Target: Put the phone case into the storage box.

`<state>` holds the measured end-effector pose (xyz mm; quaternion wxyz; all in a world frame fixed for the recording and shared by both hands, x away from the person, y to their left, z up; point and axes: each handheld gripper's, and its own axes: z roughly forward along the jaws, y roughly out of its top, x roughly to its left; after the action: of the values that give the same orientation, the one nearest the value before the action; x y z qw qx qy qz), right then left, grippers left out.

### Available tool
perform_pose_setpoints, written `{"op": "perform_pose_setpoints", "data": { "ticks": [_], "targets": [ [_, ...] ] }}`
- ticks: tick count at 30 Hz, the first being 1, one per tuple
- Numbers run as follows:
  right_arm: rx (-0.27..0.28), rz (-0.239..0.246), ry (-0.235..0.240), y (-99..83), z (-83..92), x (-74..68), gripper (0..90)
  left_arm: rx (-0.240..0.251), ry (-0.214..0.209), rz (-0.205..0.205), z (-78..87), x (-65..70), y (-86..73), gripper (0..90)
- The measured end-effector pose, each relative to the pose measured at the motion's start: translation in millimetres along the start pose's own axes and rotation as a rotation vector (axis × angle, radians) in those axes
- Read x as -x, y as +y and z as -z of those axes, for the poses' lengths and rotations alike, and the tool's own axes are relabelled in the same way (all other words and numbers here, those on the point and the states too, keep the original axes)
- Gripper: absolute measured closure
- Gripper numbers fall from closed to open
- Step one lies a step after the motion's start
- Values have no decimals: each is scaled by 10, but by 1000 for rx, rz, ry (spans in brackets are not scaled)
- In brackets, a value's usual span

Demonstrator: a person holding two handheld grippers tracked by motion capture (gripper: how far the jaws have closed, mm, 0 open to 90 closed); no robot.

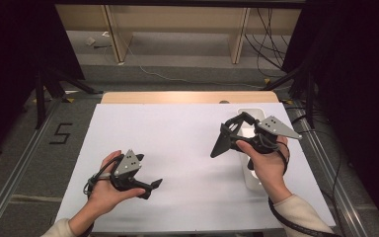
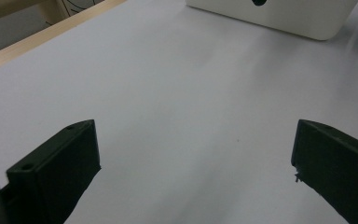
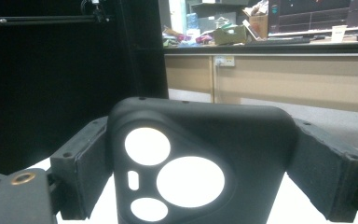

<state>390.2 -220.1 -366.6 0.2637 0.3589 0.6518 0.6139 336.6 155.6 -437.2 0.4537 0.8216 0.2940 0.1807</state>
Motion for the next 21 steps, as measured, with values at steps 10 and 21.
{"op": "perform_pose_setpoints", "data": {
  "ticks": [10, 21],
  "targets": [
    [9, -1, -24, 36, 33, 59, 149, -2, 0, 1, -1, -3, 1, 6],
    [8, 0, -46, 50, 55, 114, 149, -1, 2, 5, -3, -9, 0, 6]
  ]
}}
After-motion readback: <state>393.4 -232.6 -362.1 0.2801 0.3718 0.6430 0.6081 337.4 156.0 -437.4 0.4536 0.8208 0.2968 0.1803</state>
